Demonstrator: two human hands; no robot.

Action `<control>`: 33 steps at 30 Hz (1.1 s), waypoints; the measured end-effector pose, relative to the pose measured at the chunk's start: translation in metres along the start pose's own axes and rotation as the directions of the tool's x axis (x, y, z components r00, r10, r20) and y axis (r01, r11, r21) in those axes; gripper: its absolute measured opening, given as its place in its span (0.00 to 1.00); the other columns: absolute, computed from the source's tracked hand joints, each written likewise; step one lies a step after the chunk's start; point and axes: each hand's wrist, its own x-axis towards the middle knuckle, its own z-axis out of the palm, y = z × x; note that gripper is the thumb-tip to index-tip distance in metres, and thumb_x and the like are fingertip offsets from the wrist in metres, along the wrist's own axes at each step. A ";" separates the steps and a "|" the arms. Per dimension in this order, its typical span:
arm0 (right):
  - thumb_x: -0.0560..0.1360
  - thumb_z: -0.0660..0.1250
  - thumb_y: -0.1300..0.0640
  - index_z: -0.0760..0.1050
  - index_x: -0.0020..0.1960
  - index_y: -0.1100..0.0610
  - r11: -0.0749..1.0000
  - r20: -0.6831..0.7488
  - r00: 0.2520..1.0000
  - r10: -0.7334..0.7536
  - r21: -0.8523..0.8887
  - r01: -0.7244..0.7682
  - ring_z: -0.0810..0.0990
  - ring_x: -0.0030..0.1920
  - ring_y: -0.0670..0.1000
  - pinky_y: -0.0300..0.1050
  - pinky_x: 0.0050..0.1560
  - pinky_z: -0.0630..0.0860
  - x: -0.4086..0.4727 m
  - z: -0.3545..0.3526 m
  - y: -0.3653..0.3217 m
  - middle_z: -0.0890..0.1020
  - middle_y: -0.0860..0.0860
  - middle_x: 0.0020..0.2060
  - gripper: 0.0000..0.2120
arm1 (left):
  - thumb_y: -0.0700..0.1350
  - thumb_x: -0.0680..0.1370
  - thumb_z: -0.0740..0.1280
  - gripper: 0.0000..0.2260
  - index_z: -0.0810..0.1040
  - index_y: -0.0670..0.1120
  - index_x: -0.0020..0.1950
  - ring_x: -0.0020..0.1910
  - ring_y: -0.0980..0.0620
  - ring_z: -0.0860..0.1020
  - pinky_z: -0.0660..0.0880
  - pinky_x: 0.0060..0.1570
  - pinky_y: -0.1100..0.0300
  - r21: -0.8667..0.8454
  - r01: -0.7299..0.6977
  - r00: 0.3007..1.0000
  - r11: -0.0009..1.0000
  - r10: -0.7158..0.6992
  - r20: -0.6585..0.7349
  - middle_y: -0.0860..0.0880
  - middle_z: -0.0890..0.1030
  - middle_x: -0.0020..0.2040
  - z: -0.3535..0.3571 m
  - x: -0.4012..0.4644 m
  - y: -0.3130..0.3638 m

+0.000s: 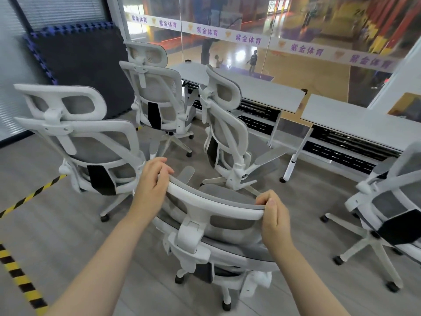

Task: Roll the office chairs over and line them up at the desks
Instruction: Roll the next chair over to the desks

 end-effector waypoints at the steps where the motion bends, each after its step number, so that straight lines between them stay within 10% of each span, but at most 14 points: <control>1: 0.76 0.48 0.49 0.69 0.36 0.56 1.000 0.024 1.000 -0.005 -0.015 0.005 0.70 0.35 0.49 0.42 0.37 0.65 0.000 -0.003 0.000 0.73 0.48 0.32 0.17 | 0.45 0.82 0.55 0.12 0.77 0.48 0.47 0.66 0.65 0.67 0.59 0.60 0.75 0.006 0.004 1.000 1.000 -0.003 -0.015 0.54 0.73 0.62 0.001 -0.002 0.000; 11: 0.78 0.50 0.49 0.74 0.47 0.46 0.963 0.385 0.921 0.056 -0.265 0.053 0.76 0.48 0.43 0.42 0.47 0.71 0.019 -0.029 -0.034 0.80 0.43 0.43 0.14 | 0.55 0.84 0.53 0.21 0.63 0.53 0.77 0.76 0.63 0.59 0.56 0.72 0.63 0.130 0.038 0.998 0.991 -0.032 -0.050 0.57 0.62 0.77 -0.007 -0.032 0.007; 18: 0.81 0.57 0.46 0.68 0.71 0.52 0.882 0.549 0.834 -0.056 -0.365 0.299 0.73 0.63 0.48 0.46 0.62 0.69 0.028 0.001 -0.093 0.76 0.47 0.63 0.21 | 0.50 0.82 0.60 0.21 0.68 0.48 0.74 0.74 0.50 0.65 0.62 0.73 0.52 0.460 0.101 0.994 0.882 -0.073 -0.078 0.50 0.70 0.74 -0.056 -0.080 -0.004; 33: 0.79 0.62 0.51 0.66 0.73 0.55 0.766 0.792 0.505 -0.343 -0.076 0.639 0.65 0.71 0.51 0.40 0.71 0.56 -0.120 0.221 -0.199 0.70 0.50 0.69 0.23 | 0.46 0.79 0.64 0.17 0.73 0.47 0.68 0.67 0.50 0.71 0.65 0.67 0.51 0.632 0.496 0.861 0.596 -0.245 -0.446 0.51 0.75 0.67 -0.295 -0.275 -0.063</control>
